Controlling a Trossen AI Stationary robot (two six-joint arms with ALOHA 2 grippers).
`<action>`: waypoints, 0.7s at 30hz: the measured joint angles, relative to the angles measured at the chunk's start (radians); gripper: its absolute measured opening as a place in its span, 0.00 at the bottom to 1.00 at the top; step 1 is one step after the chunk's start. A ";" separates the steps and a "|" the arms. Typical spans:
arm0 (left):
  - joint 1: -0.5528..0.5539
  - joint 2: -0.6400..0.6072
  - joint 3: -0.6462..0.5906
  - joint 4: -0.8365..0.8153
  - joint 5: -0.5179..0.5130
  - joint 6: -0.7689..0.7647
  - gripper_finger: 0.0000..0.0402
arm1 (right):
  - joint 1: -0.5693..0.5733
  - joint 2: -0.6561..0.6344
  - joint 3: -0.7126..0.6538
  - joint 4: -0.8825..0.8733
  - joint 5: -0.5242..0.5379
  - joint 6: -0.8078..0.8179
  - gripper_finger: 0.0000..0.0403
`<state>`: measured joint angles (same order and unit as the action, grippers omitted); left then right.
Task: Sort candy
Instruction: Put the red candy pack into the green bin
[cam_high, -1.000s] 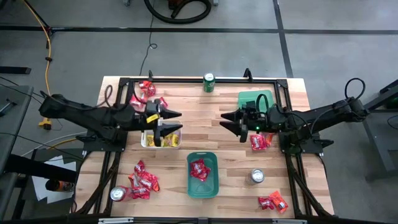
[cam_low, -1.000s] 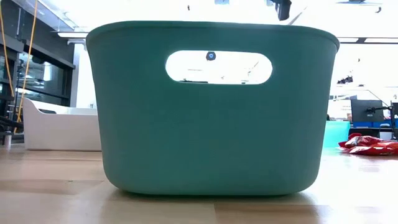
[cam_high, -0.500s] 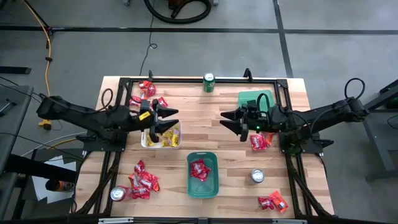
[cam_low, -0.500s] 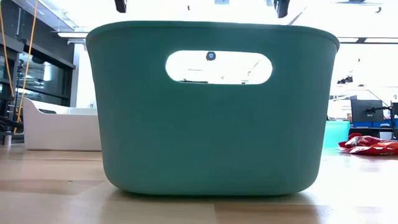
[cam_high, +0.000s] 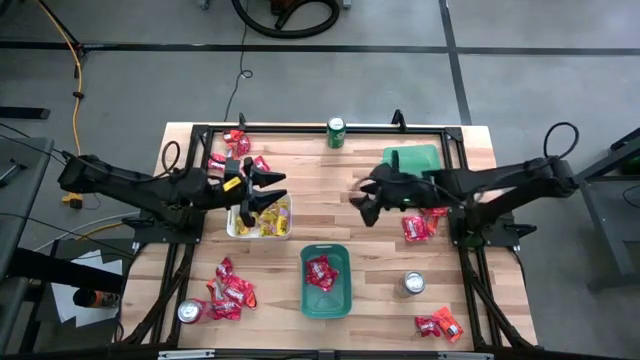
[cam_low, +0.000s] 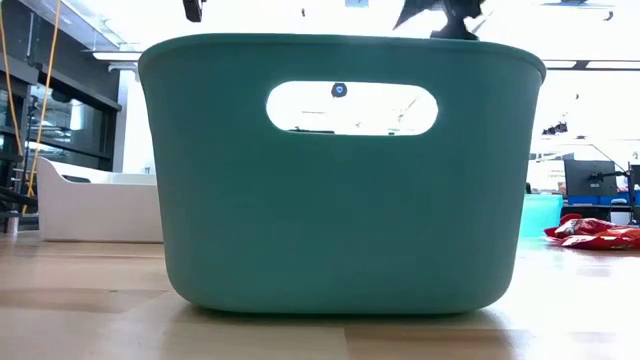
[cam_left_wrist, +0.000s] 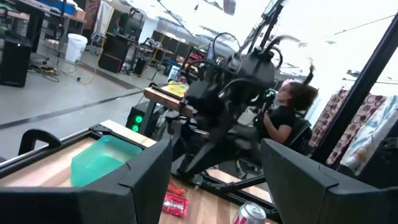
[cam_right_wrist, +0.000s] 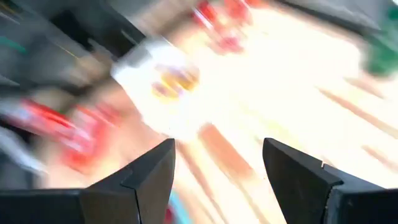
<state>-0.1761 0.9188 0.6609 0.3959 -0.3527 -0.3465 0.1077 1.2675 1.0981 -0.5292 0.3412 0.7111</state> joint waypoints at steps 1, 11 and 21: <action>0.000 0.000 0.000 -0.006 0.000 0.000 0.58 | -0.012 0.023 0.041 -0.135 0.000 0.021 0.59; 0.000 0.000 0.000 -0.096 0.000 -0.018 0.58 | -0.082 0.105 -0.073 -0.584 -0.102 0.236 0.59; 0.000 0.000 0.000 -0.094 -0.004 -0.018 0.58 | -0.081 0.068 -0.378 -0.444 -0.301 0.436 0.59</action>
<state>-0.1761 0.9188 0.6609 0.3023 -0.3571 -0.3641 0.0267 1.3355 0.7205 -0.9735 0.0398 1.1466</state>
